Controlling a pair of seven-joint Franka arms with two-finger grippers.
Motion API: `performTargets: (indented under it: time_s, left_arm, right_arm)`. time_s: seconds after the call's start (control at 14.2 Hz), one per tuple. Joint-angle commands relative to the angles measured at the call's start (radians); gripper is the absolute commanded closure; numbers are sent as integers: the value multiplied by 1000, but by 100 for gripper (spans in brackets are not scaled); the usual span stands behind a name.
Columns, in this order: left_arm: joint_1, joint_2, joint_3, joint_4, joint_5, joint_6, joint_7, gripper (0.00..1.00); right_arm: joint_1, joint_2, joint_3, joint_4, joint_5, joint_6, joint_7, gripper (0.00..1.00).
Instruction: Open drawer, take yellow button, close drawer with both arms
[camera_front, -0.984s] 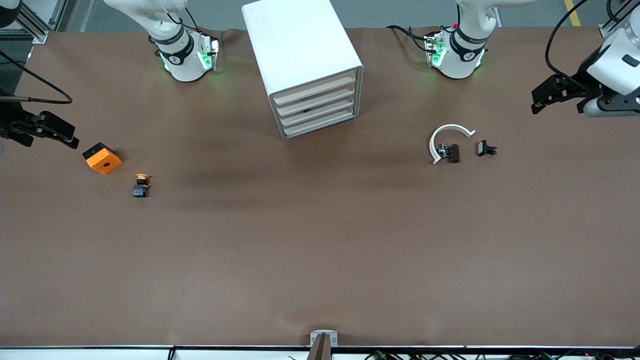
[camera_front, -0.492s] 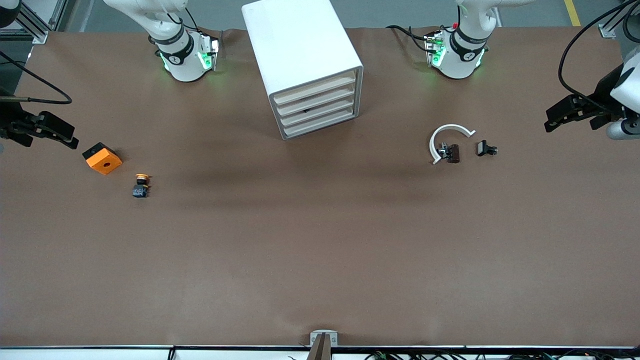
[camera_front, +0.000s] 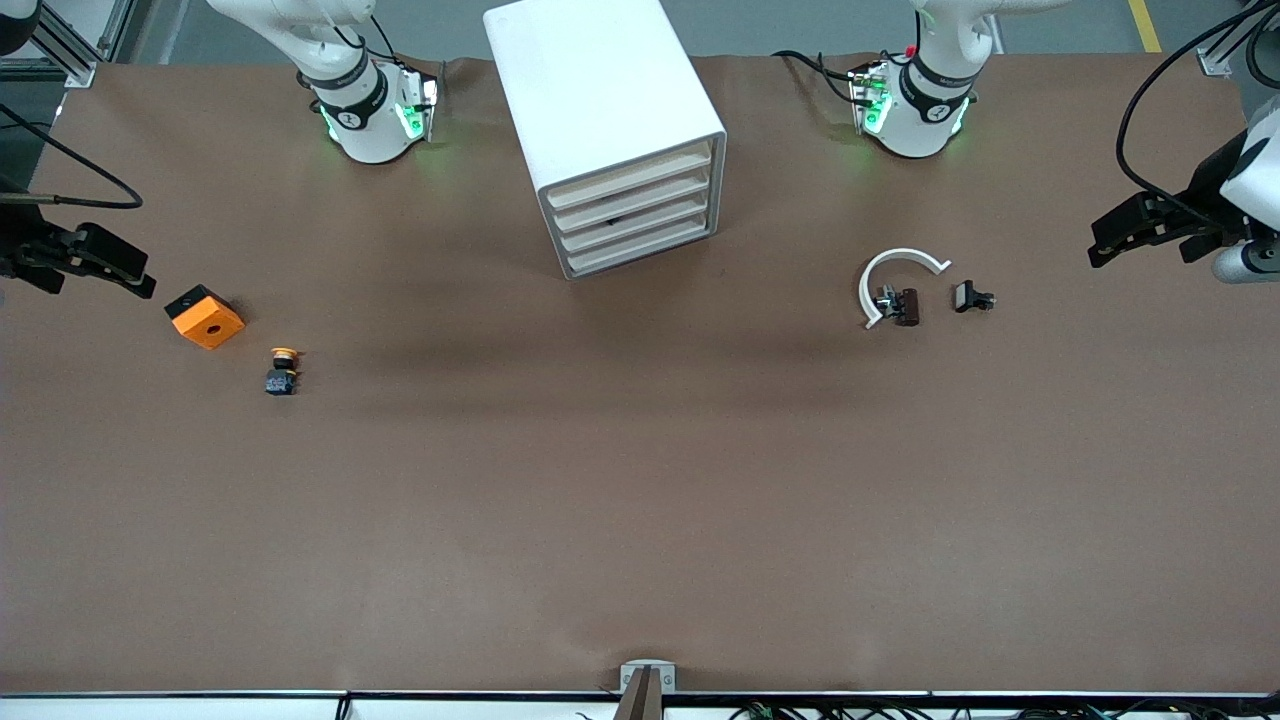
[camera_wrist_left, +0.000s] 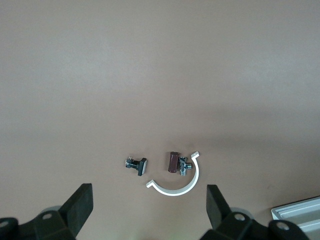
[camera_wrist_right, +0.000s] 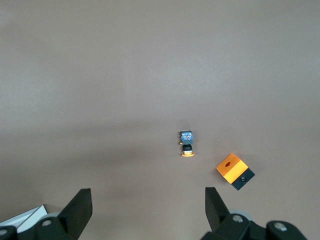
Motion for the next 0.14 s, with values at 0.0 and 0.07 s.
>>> performTargets:
  time_s: [0.0,0.07]
  left_arm:
    - [-3,7,-5,26,-1,-25,1,0]
    - [-3,7,-5,28,-1,-25,2,0]
  right_arm:
    - [-15,2,10,13,-6,-4,1,0]
    - [-15,4,10,13,-6,-4,1,0]
